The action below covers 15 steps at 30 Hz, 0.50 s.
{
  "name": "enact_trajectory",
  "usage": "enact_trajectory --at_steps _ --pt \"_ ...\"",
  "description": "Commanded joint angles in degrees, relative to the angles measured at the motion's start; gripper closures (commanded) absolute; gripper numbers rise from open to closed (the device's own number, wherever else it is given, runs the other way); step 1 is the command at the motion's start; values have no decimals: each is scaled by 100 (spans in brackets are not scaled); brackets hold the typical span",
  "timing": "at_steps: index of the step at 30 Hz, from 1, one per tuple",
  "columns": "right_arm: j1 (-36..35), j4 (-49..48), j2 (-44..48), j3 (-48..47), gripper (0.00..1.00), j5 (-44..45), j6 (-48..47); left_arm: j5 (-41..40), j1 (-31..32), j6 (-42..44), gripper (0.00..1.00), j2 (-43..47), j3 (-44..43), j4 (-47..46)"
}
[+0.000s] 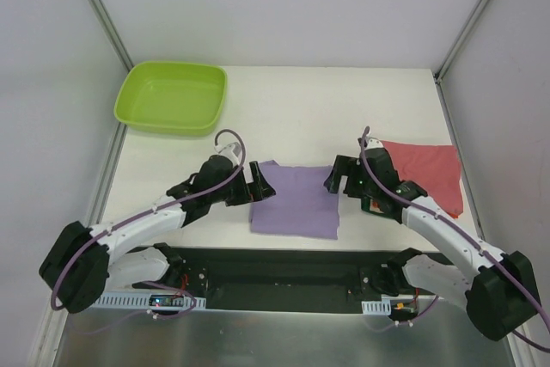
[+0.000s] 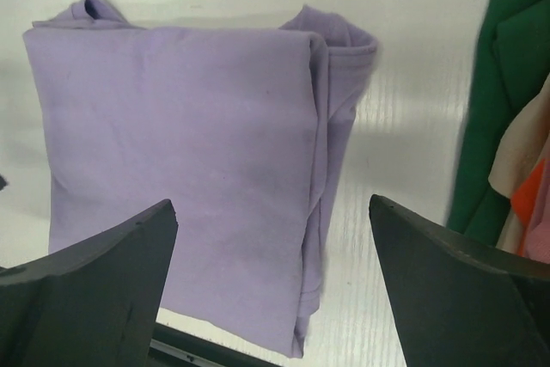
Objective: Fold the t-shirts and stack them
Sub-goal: Fold the long partially folded tshirt into a neat square
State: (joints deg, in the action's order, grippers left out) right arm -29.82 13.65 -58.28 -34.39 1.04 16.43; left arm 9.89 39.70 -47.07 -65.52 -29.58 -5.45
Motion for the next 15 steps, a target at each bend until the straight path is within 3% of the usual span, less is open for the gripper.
enact_trajectory --at_steps 1,3,10,15 --pt "117 -240 -174 -67 4 -41 -280 -1215 -6 373 1 688 -47 719" --pt "117 -293 -489 -129 4 -463 -280 -1524 -24 426 1 856 -56 870" --pt "-41 -100 -1817 -454 1 -622 -184 -2201 -24 567 1 1085 -109 1371" --pt "-453 76 -2441 -682 13 -474 18 -2342 -50 550 1 1024 -109 1450"
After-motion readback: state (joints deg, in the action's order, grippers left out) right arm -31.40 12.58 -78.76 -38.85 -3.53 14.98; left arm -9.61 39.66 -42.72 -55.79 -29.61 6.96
